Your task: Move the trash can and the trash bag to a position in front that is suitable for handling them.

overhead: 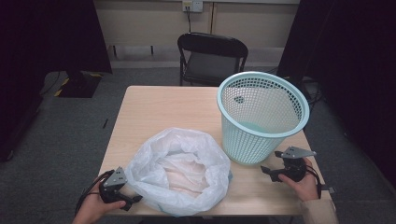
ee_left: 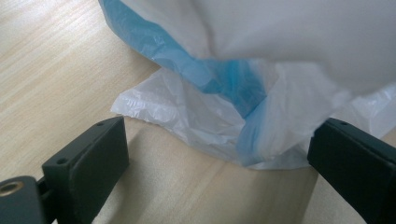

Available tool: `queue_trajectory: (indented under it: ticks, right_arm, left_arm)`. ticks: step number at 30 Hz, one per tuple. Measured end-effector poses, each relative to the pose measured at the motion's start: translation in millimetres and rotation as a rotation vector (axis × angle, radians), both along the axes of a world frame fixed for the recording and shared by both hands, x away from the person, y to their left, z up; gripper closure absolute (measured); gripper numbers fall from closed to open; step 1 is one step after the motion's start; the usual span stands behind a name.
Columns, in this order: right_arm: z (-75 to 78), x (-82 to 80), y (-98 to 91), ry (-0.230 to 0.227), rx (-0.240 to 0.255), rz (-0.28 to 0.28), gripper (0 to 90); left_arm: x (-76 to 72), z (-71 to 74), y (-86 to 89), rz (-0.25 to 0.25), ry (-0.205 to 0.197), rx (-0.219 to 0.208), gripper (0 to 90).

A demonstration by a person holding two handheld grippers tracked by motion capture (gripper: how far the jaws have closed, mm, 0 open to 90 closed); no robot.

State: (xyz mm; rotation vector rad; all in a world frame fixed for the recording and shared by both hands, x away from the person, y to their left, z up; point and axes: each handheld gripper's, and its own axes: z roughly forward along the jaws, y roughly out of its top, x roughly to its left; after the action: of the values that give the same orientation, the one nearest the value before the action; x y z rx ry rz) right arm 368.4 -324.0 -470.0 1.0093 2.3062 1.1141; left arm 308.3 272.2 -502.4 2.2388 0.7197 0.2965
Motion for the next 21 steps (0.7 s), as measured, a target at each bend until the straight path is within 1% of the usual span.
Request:
queue_trajectory:
  ticks: [1,3,5,6,8,9,10,11,13,14,15,16,17,18,19,20,21]
  right_arm:
    - [0.4,-4.3,0.9,0.000,0.005,0.012,10.6]
    - [-0.3,-12.0,4.6,0.004,-0.006,0.039,10.6]
    - [-3.0,-17.2,10.0,0.017,-0.041,0.060,10.6]
    - [-4.8,-19.0,13.3,0.018,-0.064,0.075,10.6]
    - [-7.4,-21.4,20.3,0.024,-0.088,0.107,10.6]
    - [-7.5,-22.1,23.4,0.024,-0.089,0.120,10.6]
    - [-7.4,-22.4,26.2,0.026,-0.080,0.137,10.6]
    - [-7.2,-23.0,28.8,0.030,-0.063,0.151,10.6]
    - [-7.8,-24.1,34.5,0.041,-0.035,0.187,10.8]
    - [-8.4,-24.9,37.4,0.045,-0.039,0.203,10.7]
    - [-9.3,-25.5,40.3,0.041,-0.040,0.218,10.8]
    - [-9.7,-26.5,43.0,0.048,-0.038,0.232,10.8]
    - [-10.4,-27.2,45.8,0.051,-0.032,0.245,10.8]
    - [-11.3,-27.7,48.6,0.056,-0.022,0.257,10.8]
    - [-12.4,-28.0,51.6,0.063,-0.010,0.271,10.8]
    - [-13.3,-28.4,54.9,0.065,-0.009,0.286,10.8]
    - [-13.8,-28.8,58.1,0.068,-0.011,0.302,10.8]
  left_arm:
    - [-0.4,1.0,1.0,-0.006,0.002,0.009,5.2]
    - [-2.4,2.5,2.1,-0.003,0.004,0.005,9.1]
    - [-3.6,3.8,3.5,0.010,0.003,0.010,14.2]
    - [-3.8,4.5,4.2,0.006,-0.004,0.013,14.9]
    - [-4.9,6.0,4.6,-0.007,-0.006,-0.004,14.9]
    - [-5.2,6.9,4.4,-0.014,-0.012,-0.011,14.9]
    - [-4.8,7.7,4.2,-0.019,-0.018,-0.019,14.9]
    - [-4.6,8.6,3.6,-0.020,-0.018,-0.027,15.0]
    - [-4.0,9.9,1.9,-0.034,-0.033,-0.037,15.6]
    - [-4.2,10.1,0.6,-0.042,-0.034,-0.044,16.4]
    - [-4.7,10.4,-0.7,-0.055,-0.032,-0.047,19.0]
    - [-5.1,10.6,-1.7,-0.073,-0.039,-0.046,23.7]
    - [-5.4,11.0,-2.5,-0.086,-0.049,-0.044,30.6]
    - [-5.2,11.2,-3.2,-0.090,-0.055,-0.048,36.2]
    - [-4.6,11.7,-3.6,-0.089,-0.057,-0.058,37.9]
    - [-3.5,12.2,-3.7,-0.094,-0.056,-0.072,43.9]
    - [-2.5,12.7,-4.0,-0.087,-0.058,-0.083,47.9]
